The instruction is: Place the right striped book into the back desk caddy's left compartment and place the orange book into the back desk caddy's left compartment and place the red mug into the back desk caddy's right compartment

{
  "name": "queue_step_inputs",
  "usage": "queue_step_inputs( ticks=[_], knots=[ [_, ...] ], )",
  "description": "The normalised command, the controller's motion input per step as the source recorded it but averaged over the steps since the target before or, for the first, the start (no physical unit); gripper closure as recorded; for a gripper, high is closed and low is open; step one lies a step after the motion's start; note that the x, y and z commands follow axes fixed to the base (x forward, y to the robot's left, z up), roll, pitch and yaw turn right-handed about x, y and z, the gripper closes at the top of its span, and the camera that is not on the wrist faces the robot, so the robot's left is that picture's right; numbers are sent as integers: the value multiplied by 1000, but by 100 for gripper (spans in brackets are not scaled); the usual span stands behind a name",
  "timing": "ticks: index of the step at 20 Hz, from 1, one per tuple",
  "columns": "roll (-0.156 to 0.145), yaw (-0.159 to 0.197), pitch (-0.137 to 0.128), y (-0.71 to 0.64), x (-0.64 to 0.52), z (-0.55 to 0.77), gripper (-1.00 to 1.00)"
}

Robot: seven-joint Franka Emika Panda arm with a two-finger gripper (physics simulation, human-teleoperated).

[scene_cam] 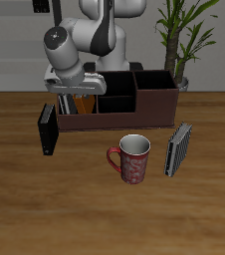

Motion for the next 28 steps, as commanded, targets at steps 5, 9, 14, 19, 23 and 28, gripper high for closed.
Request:
queue_step_inputs(
  ticks=[5,9,14,19,23,28],
  knots=[
    [-16,1,-13,-19,47,40,-100],
    [-10,22,-36,8,44,109,-100],
    [-48,64,-116,27,134,370,-100],
    [-70,68,-171,45,213,505,-100],
    [-35,57,-192,91,185,529,-100],
    [-62,82,-172,57,238,333,-100]
  ],
)
